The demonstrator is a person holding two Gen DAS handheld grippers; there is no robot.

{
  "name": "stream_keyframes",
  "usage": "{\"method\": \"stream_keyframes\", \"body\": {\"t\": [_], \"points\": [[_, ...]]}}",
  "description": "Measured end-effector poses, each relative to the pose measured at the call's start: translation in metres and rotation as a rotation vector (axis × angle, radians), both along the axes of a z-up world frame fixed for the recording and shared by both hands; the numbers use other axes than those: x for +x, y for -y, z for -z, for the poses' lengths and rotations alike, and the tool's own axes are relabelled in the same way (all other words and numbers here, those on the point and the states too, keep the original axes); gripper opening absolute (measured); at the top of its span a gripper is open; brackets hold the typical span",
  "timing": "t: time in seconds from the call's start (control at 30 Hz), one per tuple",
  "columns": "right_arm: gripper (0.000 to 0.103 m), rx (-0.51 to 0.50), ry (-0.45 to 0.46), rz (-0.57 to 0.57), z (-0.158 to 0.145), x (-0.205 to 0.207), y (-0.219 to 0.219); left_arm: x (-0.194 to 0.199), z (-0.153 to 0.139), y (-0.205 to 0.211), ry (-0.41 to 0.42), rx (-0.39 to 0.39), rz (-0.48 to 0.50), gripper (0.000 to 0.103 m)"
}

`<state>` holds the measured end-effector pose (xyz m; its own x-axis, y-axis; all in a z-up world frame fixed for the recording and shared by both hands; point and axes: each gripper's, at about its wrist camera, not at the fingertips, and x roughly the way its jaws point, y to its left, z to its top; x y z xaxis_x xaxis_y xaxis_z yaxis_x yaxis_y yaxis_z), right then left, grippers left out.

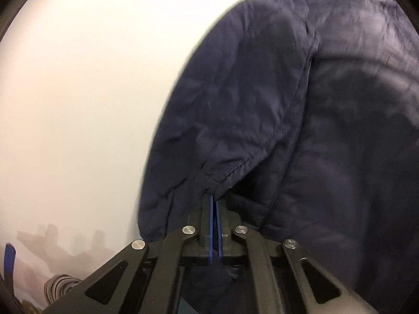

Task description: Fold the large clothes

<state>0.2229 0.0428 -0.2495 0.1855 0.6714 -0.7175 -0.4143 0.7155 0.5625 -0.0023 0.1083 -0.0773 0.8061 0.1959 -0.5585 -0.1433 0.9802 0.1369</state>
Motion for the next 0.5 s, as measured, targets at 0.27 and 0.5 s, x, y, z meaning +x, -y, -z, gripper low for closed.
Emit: {"method": "stream_keyframes", "body": {"t": [0.27,0.5], "points": [[0.000,-0.210,0.184,0.038,-0.057,-0.013,0.055,0.018,-0.015,0.010,0.067,0.034,0.039,0.088],[0.028,-0.297,0.253,0.002,-0.050,-0.045,0.072,0.035,-0.007,0.017,0.062,0.015,0.059,0.088]]}}
